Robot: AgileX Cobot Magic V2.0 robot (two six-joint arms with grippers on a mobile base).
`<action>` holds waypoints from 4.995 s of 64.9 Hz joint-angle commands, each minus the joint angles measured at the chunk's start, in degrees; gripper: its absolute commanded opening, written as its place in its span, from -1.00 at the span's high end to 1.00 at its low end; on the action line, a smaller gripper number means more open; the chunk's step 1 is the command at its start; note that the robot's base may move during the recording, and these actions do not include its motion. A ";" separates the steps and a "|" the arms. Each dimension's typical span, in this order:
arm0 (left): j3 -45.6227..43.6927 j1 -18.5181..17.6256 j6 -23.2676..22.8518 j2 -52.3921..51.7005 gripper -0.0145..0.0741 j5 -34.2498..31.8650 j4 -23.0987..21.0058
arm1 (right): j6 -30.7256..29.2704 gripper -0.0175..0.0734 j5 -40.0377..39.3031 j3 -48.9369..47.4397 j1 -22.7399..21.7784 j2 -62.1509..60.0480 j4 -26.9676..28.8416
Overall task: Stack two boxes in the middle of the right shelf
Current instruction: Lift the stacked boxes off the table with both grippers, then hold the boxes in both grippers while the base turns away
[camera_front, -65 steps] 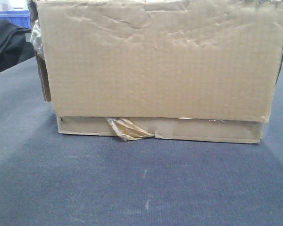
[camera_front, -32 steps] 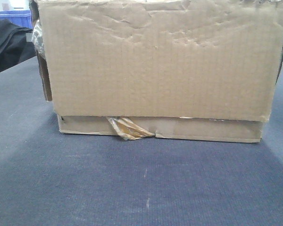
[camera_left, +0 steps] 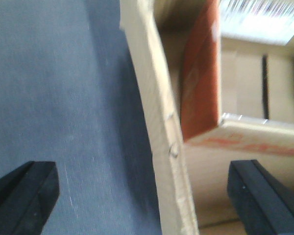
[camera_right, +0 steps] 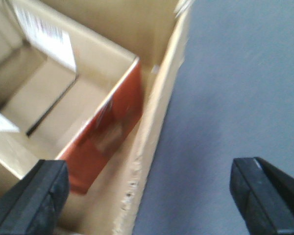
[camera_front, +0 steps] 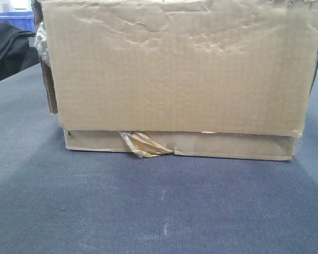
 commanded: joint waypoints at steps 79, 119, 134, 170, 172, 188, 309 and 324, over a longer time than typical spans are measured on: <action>4.05 -0.34 1.32 3.27 0.92 -0.52 -2.68 | 0.99 0.95 3.52 -0.45 0.18 9.54 0.10; 4.05 -0.34 1.32 -16.66 0.92 -12.07 -2.38 | 1.00 0.95 -10.20 -2.20 0.18 -8.88 0.10; 4.05 -0.34 1.32 -20.59 0.92 -15.05 -2.38 | 1.00 0.95 -11.36 -6.83 0.18 -11.36 0.10; 4.05 -0.34 1.32 -20.38 0.92 -14.61 -2.31 | 1.00 0.95 -11.29 -6.85 0.18 -11.49 0.10; 4.05 -0.34 1.32 -20.36 0.92 -14.61 -2.31 | 1.00 0.95 -11.29 -6.85 0.18 -11.49 0.10; 4.05 -0.34 1.32 -20.36 0.92 -14.61 -2.31 | 1.00 0.95 -11.43 -6.85 0.18 -11.49 0.10; 4.05 -0.34 1.32 -20.36 0.92 -14.61 -2.21 | 1.00 0.95 -11.70 -6.85 0.18 -11.49 0.10; 4.05 -0.34 1.32 -20.36 0.92 -14.61 -2.21 | 1.00 0.95 -11.70 -6.85 0.18 -11.49 0.10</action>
